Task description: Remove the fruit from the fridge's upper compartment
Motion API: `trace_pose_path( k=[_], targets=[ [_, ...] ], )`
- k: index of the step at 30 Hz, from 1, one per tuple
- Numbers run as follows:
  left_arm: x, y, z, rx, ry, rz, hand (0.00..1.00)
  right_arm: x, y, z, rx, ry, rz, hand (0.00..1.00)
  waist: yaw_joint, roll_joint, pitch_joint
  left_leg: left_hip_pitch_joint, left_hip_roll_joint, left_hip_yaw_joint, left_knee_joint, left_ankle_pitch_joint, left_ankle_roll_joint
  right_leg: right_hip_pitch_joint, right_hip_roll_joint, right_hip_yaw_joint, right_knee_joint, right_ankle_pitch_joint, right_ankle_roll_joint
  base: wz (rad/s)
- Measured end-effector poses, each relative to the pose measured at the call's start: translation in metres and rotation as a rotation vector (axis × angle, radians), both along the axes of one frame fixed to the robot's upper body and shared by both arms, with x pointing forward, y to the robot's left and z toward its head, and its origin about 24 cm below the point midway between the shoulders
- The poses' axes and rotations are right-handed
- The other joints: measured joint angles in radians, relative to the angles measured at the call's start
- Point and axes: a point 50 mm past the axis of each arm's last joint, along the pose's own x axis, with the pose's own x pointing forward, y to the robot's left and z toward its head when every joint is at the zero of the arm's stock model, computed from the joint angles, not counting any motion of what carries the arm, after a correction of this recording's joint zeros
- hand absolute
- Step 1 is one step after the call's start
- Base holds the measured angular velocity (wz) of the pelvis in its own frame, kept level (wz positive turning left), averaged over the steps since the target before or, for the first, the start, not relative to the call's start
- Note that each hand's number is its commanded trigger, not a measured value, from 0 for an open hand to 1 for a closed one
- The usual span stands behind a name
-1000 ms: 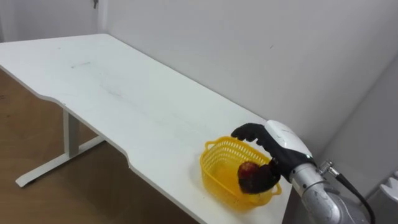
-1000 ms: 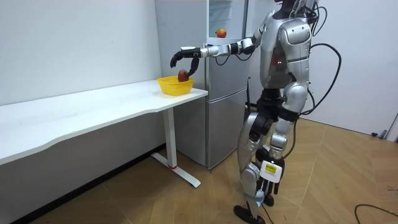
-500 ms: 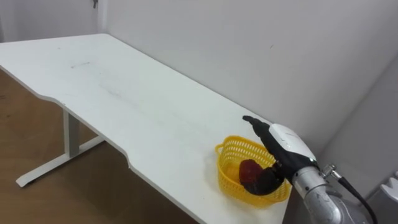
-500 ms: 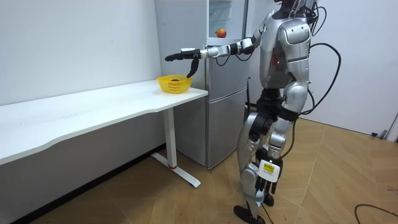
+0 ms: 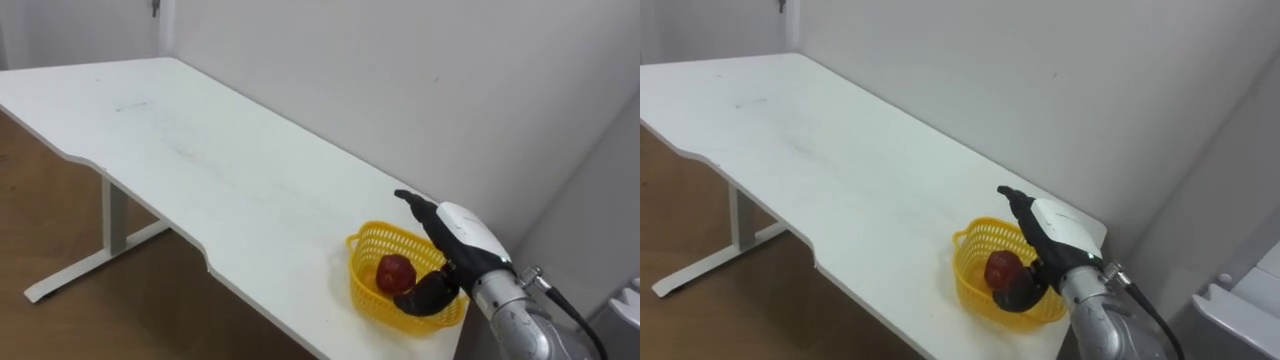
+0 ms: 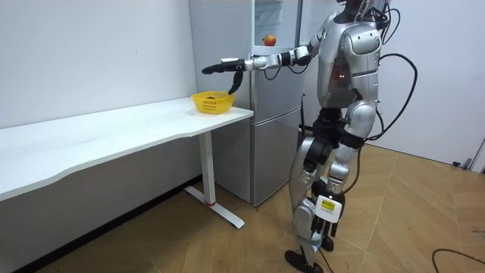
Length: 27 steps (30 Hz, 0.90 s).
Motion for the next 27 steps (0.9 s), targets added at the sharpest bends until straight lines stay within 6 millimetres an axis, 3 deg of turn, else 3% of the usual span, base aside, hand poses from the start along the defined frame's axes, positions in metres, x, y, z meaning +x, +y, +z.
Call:
trace_pose_path(
  k=[9, 13, 15, 18, 23, 27],
  targets=[
    [-0.005, 0.0, 0.0, 0.008, 0.013, -0.003, 0.0, 0.0, 0.002, 0.003, 0.044, -0.01, 0.003, 0.0, -0.009, 0.008, 0.0019, 0.013, 0.0, 0.001, -0.002, 0.0, 0.0, 0.01, -0.001, 0.004, 0.001, 0.0, 0.0, 0.0],
    [-0.015, -0.002, -0.001, 0.008, 0.03, 0.006, 0.0, -0.004, 0.017, 0.023, 0.076, -0.094, 0.072, 0.0, -0.034, 0.024, -0.0006, 0.034, 0.003, 0.014, -0.008, -0.002, 0.001, 0.02, -0.001, 0.026, 0.0, 0.0, 0.0, -0.1],
    [-0.017, -0.004, -0.002, 0.006, 0.032, 0.009, 0.0, -0.008, 0.023, 0.033, 0.091, -0.142, 0.107, 0.0, -0.048, 0.04, -0.0003, 0.046, 0.003, 0.019, -0.009, -0.003, 0.001, 0.027, 0.0, 0.03, 0.0, 0.0, 0.0, -0.12],
    [-0.021, -0.012, -0.006, -0.012, 0.033, 0.019, 0.0, -0.02, 0.033, 0.046, 0.13, -0.231, 0.169, 0.0, -0.054, 0.075, -0.0068, 0.078, 0.004, 0.048, -0.031, -0.003, 0.003, 0.037, 0.0, 0.06, 0.0, 0.0, 0.0, -0.32],
    [-0.029, -0.023, -0.01, -0.021, 0.029, 0.052, 0.0, -0.046, 0.036, 0.052, 0.194, -0.331, 0.197, 0.0, -0.085, 0.127, -0.0245, 0.127, 0.008, 0.092, -0.07, -0.001, 0.007, 0.052, 0.0, 0.111, 0.001, 0.0, 0.003, -0.26],
    [-0.032, -0.033, -0.013, -0.039, 0.025, 0.059, 0.0, -0.064, 0.035, 0.053, 0.263, -0.378, 0.182, 0.0, -0.136, 0.16, -0.02, 0.145, 0.014, 0.113, -0.072, -0.003, 0.01, 0.063, 0.0, 0.122, 0.0, 0.0, 0.004, -0.16]
  ],
)
